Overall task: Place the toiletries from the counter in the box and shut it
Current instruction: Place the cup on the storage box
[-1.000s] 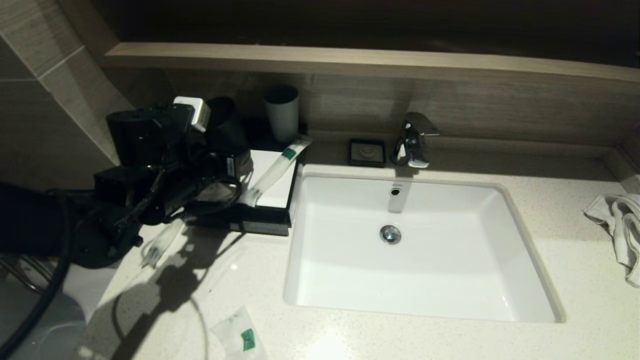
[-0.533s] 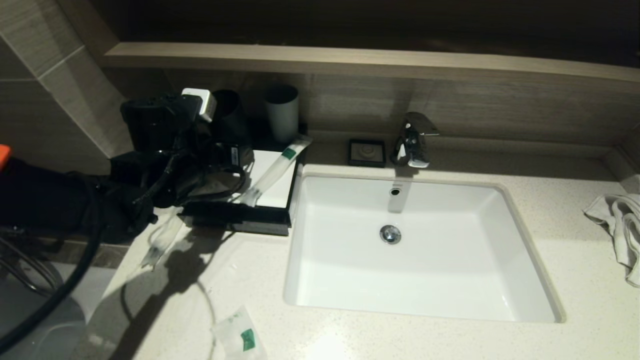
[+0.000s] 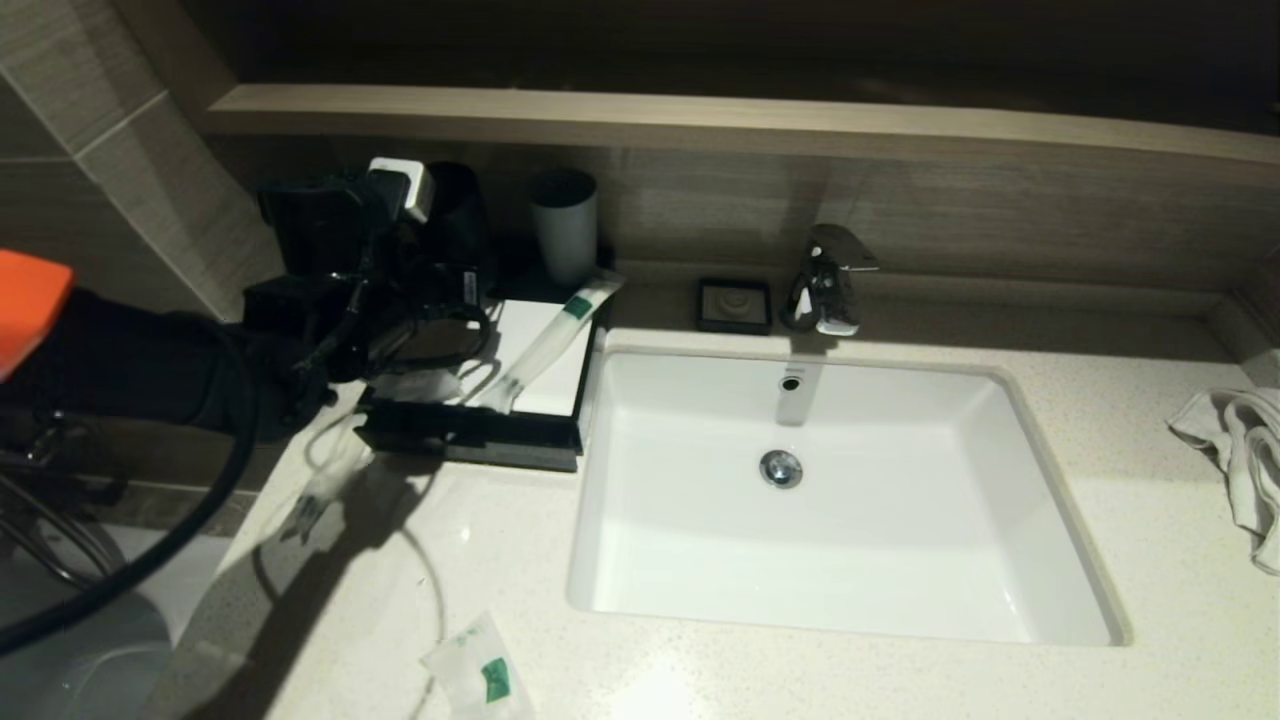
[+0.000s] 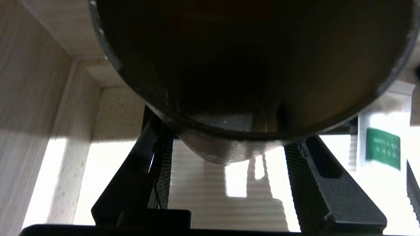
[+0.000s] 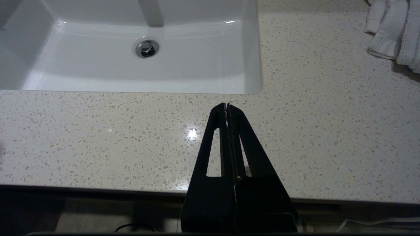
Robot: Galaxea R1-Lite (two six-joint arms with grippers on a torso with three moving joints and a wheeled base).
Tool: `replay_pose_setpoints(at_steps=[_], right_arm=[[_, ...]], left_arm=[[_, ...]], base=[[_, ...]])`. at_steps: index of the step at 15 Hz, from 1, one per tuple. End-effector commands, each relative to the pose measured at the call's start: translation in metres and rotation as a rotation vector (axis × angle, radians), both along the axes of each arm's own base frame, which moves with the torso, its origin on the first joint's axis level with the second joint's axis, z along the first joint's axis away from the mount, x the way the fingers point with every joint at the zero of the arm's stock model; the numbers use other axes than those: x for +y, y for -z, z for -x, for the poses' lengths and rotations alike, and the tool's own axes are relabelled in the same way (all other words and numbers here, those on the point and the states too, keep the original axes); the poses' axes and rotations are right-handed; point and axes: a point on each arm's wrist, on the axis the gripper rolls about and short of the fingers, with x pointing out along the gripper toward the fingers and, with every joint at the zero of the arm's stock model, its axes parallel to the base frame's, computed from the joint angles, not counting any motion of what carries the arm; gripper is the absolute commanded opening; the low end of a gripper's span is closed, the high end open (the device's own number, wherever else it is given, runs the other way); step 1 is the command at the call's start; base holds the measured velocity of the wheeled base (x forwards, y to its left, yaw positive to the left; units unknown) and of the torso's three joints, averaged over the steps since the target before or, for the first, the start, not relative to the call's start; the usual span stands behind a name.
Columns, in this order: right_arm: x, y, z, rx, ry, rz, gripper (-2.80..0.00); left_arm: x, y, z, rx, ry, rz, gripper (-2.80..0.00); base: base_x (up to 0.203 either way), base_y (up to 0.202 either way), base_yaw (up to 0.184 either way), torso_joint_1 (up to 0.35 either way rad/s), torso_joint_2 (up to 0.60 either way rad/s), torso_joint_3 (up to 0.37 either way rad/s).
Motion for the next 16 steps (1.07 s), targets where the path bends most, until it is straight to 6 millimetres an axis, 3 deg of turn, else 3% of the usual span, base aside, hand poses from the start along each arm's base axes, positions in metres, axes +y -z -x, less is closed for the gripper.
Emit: replay_pose_setpoints(at_steps=[1,16], right_arm=[[0.0,0.0,0.0,0.001,0.0,0.0,-2.8],[0.0,0.0,0.0,0.002,0.0,0.0,-2.8]], left_arm=[[0.0,0.003,-0.007,-0.003,-0.007,0.0,-2.8],[-0.006,0.004,-0.041,-0.035,-0.013,-0.016,-2.8]], base=[[0.0,0.0,0.0,0.0,0.0,0.0],[0.0,0.0,0.0,0.0,0.0,0.0]])
